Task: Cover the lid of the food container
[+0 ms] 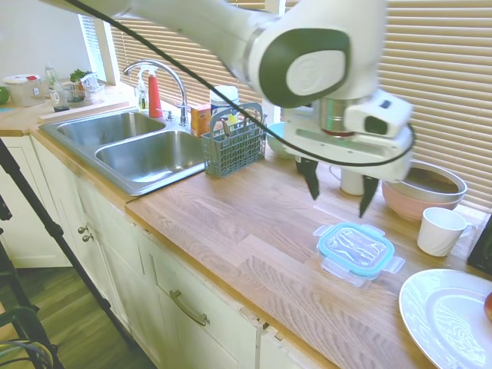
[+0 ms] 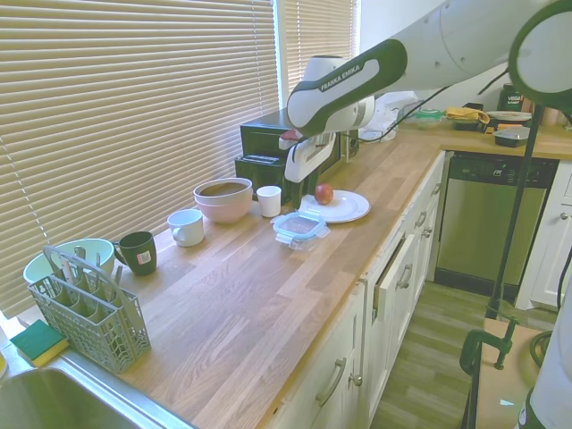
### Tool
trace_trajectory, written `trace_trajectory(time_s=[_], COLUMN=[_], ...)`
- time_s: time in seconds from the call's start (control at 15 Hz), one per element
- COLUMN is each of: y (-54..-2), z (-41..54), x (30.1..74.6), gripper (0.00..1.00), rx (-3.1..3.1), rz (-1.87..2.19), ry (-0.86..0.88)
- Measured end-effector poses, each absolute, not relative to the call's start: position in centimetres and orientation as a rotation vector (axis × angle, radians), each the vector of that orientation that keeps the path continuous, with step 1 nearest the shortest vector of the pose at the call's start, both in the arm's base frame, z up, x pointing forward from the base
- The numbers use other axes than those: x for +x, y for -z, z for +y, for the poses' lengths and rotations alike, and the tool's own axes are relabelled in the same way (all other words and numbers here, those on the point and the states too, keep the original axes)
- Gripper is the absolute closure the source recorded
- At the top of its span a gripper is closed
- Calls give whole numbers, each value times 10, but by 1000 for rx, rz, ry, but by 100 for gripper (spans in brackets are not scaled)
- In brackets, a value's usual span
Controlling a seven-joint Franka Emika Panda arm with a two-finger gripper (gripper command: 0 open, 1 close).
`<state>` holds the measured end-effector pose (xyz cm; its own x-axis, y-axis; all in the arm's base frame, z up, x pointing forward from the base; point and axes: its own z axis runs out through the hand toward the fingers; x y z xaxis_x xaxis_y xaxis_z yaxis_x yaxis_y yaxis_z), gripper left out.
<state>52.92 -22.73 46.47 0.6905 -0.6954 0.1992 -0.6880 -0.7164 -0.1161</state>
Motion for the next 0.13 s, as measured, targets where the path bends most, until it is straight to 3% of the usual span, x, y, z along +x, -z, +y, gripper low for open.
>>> trace_trajectory(time_s=[0.13], y=[-451], z=[-178], x=[519], gripper=[0], rx=[-2882], rz=[1166], ry=[352])
